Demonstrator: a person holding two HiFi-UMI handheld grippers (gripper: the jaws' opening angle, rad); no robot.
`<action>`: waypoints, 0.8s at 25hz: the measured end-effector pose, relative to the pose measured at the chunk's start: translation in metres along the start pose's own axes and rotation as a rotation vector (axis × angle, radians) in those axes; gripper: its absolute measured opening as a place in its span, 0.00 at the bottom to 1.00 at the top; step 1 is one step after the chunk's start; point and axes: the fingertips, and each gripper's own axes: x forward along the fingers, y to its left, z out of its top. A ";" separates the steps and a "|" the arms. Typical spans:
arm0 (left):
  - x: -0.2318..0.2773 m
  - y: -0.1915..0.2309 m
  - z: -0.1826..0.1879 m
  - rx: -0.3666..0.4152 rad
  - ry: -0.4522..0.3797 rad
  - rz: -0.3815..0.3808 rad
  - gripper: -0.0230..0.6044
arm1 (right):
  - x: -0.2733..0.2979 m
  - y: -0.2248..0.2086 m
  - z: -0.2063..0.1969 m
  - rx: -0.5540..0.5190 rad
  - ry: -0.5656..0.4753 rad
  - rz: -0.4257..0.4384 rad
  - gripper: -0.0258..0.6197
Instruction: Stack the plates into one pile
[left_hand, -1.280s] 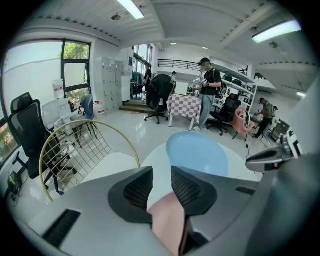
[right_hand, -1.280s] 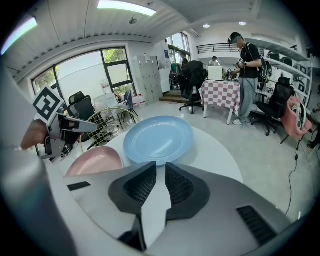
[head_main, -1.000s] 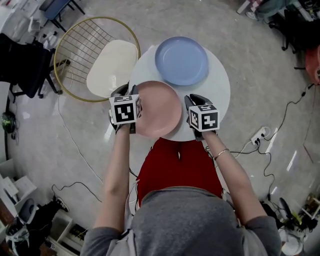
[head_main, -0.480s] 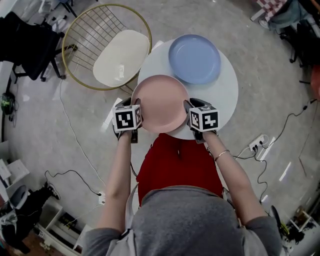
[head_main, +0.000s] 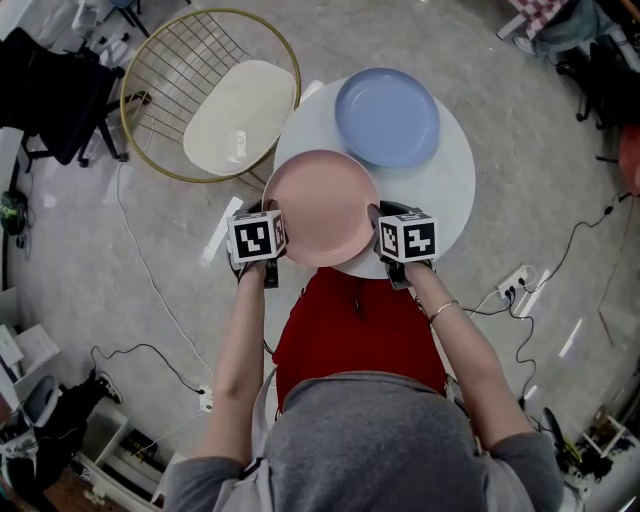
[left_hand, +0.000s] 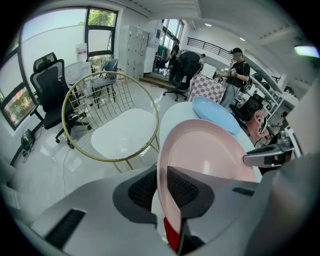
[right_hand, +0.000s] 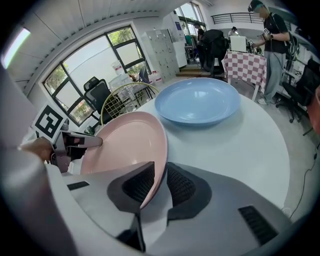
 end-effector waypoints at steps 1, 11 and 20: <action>-0.001 -0.001 0.001 0.006 -0.001 0.002 0.15 | -0.001 0.000 -0.001 0.009 0.001 -0.002 0.18; -0.014 -0.013 0.030 0.051 -0.062 -0.028 0.14 | -0.024 -0.004 0.019 0.104 -0.095 -0.016 0.18; -0.018 -0.041 0.095 0.095 -0.138 -0.081 0.14 | -0.052 -0.027 0.059 0.145 -0.198 -0.041 0.18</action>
